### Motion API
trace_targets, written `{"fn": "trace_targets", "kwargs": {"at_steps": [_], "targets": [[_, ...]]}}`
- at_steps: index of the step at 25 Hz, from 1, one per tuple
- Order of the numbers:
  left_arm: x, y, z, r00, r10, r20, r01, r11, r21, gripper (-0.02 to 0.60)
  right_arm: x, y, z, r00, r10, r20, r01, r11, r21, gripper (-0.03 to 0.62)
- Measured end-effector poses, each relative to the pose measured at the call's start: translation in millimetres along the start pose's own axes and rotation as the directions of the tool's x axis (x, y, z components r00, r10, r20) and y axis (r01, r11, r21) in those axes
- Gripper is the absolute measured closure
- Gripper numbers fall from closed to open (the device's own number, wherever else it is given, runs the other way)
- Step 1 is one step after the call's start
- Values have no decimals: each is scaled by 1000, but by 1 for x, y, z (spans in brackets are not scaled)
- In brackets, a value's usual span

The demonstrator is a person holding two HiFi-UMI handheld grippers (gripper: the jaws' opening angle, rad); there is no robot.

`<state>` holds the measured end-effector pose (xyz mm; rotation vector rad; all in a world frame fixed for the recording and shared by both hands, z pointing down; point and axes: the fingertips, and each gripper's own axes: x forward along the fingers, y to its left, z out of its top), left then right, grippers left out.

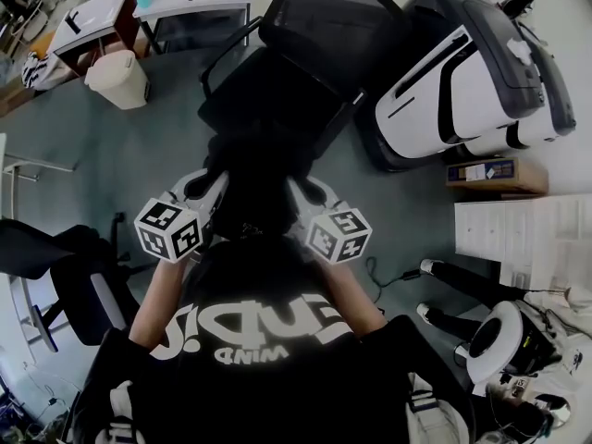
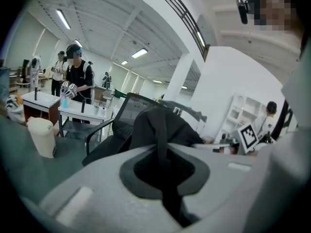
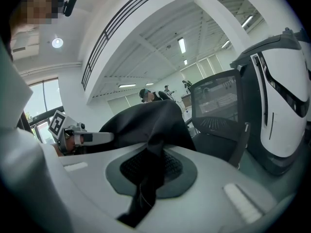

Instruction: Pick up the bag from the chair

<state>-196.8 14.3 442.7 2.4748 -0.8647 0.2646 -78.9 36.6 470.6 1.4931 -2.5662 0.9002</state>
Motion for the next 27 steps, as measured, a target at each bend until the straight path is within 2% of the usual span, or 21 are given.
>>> {"fn": "trace_targets", "kwargs": {"at_steps": [9, 17, 21, 27], "targets": [[2, 3, 6, 1000, 30, 0, -30, 999, 23, 571, 5, 3, 7, 1000, 1, 11, -1, 1000, -6, 579], [6, 3, 3, 999, 53, -6, -53, 999, 6, 571, 5, 1, 6, 1000, 5, 12, -5, 1000, 11, 579], [9, 1, 3, 997, 74, -22, -73, 997, 22, 571, 6, -1, 8, 1000, 13, 2, -13, 1000, 10, 579], [14, 0, -2, 997, 69, -30, -69, 998, 1, 571, 8, -5, 5, 1000, 19, -7, -19, 1000, 13, 579]]}}
